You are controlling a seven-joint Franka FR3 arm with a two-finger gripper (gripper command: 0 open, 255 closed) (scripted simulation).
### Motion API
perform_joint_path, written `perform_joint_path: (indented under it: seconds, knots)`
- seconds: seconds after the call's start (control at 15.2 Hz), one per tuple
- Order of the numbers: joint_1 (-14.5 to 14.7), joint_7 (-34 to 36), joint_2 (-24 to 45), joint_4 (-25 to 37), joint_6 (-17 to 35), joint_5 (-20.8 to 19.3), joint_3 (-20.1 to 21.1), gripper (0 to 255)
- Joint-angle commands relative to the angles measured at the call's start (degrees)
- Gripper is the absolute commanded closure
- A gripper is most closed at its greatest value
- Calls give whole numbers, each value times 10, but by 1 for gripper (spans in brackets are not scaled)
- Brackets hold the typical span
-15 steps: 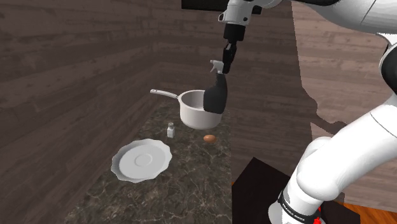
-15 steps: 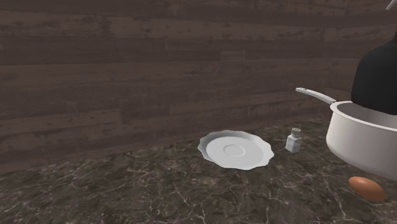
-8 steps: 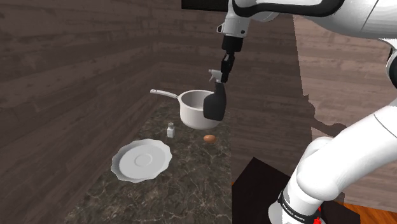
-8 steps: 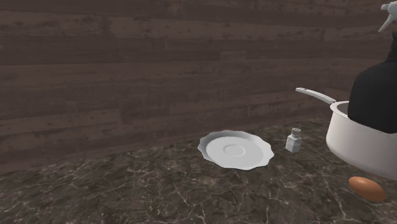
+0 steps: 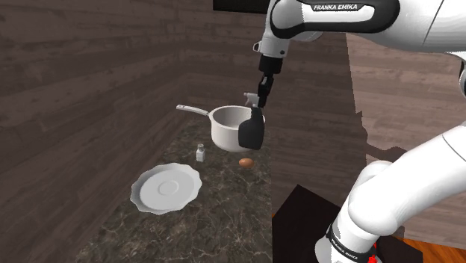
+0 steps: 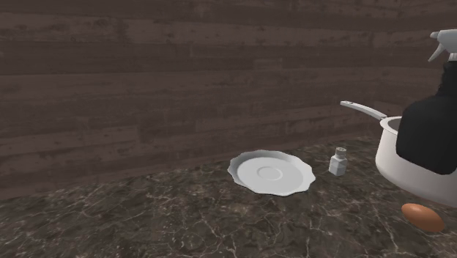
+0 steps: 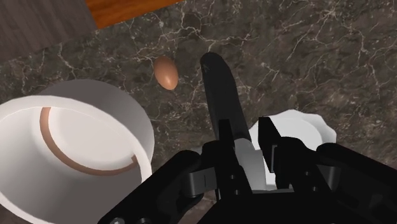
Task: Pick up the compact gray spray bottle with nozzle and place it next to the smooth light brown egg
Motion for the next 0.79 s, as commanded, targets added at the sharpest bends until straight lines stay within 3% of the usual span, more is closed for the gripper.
perform_joint_path:
  seconds: [0.0, 0.73]
  knots:
    - [-1, -2, -4, -20, 16, 0, -1, 255]
    - [-1, -7, -10, -110, 100, 0, -1, 255]
